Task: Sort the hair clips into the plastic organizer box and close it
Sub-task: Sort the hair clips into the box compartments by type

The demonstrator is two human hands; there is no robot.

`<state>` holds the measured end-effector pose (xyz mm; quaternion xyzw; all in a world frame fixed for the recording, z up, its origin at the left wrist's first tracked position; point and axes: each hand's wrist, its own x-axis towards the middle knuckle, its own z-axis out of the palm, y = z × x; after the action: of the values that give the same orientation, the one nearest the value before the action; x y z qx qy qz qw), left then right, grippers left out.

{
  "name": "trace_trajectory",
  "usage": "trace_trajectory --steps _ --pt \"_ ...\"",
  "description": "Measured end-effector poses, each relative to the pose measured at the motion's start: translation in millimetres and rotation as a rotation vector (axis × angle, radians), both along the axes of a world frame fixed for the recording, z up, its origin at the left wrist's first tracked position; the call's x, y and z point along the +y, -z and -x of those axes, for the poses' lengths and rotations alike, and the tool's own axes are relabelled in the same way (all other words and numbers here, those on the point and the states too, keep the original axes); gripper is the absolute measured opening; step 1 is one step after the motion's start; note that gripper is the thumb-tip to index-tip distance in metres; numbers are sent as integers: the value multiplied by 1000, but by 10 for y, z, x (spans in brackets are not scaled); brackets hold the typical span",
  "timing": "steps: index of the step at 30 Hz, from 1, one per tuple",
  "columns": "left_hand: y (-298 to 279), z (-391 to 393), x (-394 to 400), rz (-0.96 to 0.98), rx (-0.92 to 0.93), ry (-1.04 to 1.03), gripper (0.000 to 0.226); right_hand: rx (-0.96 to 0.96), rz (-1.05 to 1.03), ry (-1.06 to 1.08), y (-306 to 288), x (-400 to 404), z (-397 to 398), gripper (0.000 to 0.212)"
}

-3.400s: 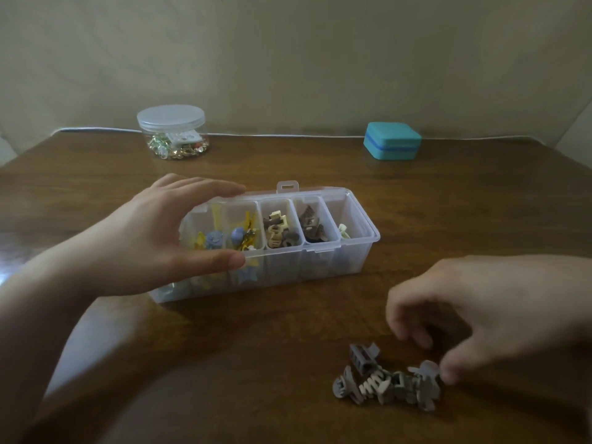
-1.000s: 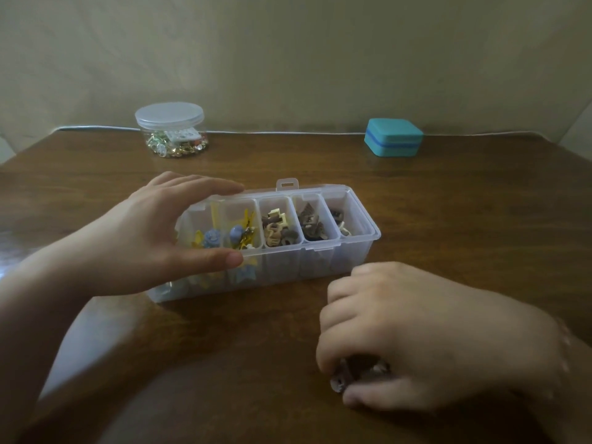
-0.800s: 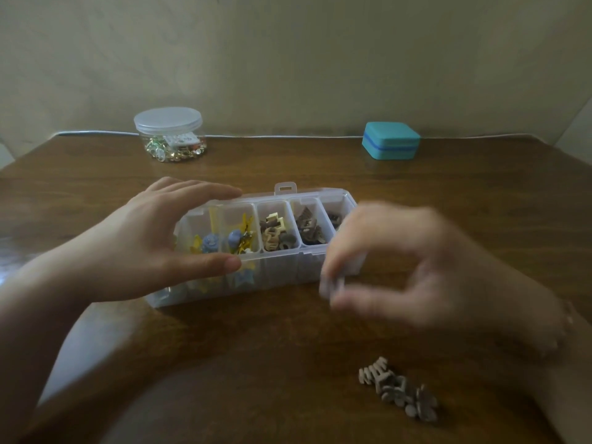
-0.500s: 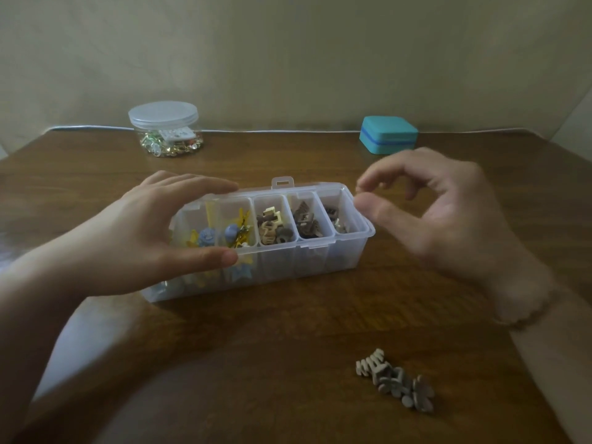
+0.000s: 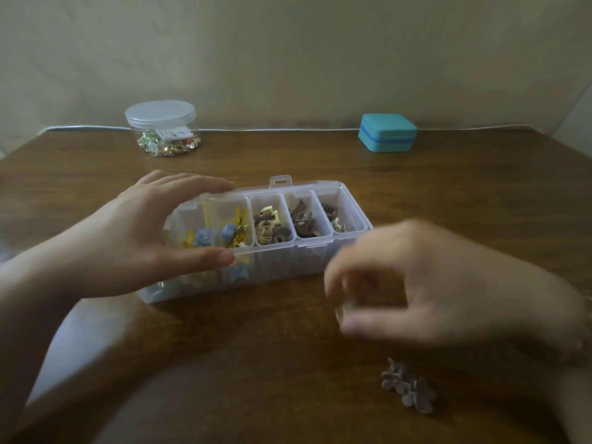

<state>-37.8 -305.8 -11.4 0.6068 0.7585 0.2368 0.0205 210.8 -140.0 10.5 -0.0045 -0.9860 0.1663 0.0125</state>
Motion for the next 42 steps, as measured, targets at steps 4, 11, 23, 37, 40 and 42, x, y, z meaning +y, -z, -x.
trace_trajectory --steps 4,11,23,37,40,42 --pt "-1 6 -2 -3 -7 1 82 536 98 238 31 186 95 21" --pt "9 12 2 -2 7 2 82 471 62 189 12 374 -21 23" --pt "21 28 4 -12 17 4 83 -253 -141 -177 48 43 -113 16" --pt "26 20 2 -15 6 -4 86 438 89 305 51 308 25 16" --pt "23 19 0 -18 6 -10 86 -218 71 135 -108 210 -159 41" --pt "24 24 -2 -12 5 -16 87 -651 -14 48 -108 114 -188 53"
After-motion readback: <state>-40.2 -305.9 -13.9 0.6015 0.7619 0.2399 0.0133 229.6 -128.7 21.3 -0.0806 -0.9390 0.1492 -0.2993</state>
